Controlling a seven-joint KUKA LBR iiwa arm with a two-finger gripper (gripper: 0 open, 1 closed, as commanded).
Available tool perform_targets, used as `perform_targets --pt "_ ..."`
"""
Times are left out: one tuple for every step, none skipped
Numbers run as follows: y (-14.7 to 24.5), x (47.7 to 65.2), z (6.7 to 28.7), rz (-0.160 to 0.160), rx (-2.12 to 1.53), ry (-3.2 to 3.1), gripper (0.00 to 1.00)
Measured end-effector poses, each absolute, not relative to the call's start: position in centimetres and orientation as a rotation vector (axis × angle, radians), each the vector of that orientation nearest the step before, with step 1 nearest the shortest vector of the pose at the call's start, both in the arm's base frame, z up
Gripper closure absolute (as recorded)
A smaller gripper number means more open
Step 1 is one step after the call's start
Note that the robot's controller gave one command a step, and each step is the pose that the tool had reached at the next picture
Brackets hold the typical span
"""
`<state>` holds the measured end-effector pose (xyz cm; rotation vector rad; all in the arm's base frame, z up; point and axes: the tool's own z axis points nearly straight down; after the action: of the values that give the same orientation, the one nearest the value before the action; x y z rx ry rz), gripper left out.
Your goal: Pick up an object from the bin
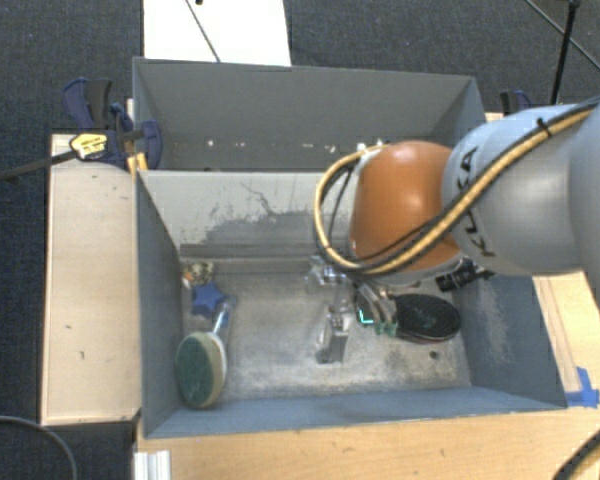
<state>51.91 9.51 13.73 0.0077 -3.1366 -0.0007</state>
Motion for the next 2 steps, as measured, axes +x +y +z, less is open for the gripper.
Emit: perform_targets --pt "19.9 53.1 15.4 -0.008 -0.327 -3.129 0.00" --pt "24.0 52.7 12.1 -0.001 0.074 -3.140 0.00"
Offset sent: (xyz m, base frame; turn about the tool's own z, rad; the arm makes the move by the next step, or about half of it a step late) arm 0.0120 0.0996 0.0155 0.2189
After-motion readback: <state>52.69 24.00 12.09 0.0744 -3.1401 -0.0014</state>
